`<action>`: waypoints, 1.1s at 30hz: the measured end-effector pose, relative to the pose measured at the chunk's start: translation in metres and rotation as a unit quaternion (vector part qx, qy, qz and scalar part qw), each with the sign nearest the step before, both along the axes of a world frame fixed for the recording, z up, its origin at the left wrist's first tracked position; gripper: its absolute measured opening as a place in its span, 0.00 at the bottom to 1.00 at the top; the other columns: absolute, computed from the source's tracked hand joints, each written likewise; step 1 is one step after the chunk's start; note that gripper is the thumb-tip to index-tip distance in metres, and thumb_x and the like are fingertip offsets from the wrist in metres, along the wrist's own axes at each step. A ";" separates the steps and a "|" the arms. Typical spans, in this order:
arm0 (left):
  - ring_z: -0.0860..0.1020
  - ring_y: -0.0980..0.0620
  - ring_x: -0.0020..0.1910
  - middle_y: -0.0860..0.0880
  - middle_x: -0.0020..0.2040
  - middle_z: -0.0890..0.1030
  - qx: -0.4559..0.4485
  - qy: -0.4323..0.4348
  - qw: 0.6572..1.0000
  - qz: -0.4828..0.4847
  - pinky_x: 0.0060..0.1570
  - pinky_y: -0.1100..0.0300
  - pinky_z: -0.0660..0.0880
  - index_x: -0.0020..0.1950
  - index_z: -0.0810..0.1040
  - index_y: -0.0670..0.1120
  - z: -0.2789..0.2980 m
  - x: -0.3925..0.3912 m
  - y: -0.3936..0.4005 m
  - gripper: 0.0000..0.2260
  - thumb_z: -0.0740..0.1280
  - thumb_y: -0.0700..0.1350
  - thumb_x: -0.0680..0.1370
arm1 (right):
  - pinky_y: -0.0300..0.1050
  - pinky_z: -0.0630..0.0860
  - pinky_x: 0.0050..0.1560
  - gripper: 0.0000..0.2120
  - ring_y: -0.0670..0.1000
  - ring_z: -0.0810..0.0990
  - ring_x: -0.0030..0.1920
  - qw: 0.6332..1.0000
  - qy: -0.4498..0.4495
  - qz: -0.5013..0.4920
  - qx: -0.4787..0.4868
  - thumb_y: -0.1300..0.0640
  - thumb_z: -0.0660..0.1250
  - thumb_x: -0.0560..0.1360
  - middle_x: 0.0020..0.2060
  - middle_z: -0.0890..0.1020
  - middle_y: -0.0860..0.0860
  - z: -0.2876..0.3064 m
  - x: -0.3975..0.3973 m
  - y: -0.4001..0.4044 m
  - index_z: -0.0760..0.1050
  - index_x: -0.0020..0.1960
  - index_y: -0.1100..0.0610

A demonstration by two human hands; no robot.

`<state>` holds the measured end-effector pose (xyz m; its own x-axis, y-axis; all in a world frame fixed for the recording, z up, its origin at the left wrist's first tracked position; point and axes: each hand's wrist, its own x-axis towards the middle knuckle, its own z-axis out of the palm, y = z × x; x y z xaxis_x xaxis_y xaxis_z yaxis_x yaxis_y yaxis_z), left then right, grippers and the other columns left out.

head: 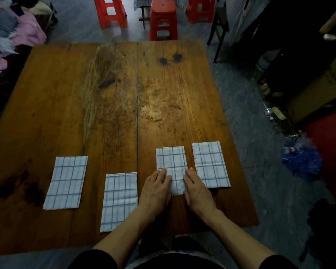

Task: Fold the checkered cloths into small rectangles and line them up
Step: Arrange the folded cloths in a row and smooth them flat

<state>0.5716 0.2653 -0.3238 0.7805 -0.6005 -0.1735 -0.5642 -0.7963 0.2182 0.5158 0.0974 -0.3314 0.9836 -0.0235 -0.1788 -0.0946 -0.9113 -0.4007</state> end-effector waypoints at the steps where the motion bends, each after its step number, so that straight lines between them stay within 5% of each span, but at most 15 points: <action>1: 0.66 0.44 0.71 0.44 0.72 0.69 -0.001 0.003 1.000 0.001 0.67 0.51 0.67 0.68 0.69 0.49 0.000 0.003 -0.003 0.23 0.68 0.53 0.75 | 0.50 0.53 0.77 0.27 0.52 0.52 0.78 1.000 0.001 -0.002 0.001 0.61 0.64 0.78 0.77 0.59 0.54 0.000 0.003 -0.001 0.61 0.75 0.60; 10: 0.60 0.45 0.73 0.45 0.74 0.63 0.006 0.014 1.000 0.004 0.70 0.51 0.62 0.71 0.65 0.50 0.002 0.013 -0.009 0.23 0.65 0.54 0.78 | 0.41 0.52 0.72 0.25 0.51 0.57 0.76 1.000 -0.009 -0.012 0.000 0.59 0.64 0.78 0.75 0.62 0.53 0.002 0.013 -0.004 0.64 0.74 0.57; 17: 0.63 0.46 0.70 0.47 0.71 0.65 0.014 0.019 0.999 0.031 0.65 0.52 0.67 0.68 0.65 0.52 0.002 0.015 -0.004 0.22 0.66 0.55 0.76 | 0.45 0.67 0.71 0.24 0.51 0.66 0.72 1.000 0.000 -0.024 0.012 0.61 0.68 0.75 0.71 0.66 0.52 0.004 0.016 0.005 0.68 0.70 0.58; 33: 0.65 0.47 0.70 0.46 0.72 0.67 0.013 -0.001 0.998 0.063 0.67 0.51 0.65 0.68 0.67 0.50 -0.001 -0.004 0.003 0.21 0.65 0.51 0.77 | 0.43 0.69 0.68 0.22 0.50 0.70 0.67 0.999 -0.008 -0.035 0.030 0.61 0.67 0.76 0.69 0.68 0.51 0.011 0.012 0.016 0.69 0.69 0.57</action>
<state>0.5673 0.2683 -0.3251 0.8495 -0.4936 -0.1863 -0.4599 -0.8659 0.1968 0.5280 0.1136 -0.3202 0.9826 -0.0813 -0.1670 -0.1502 -0.8767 -0.4570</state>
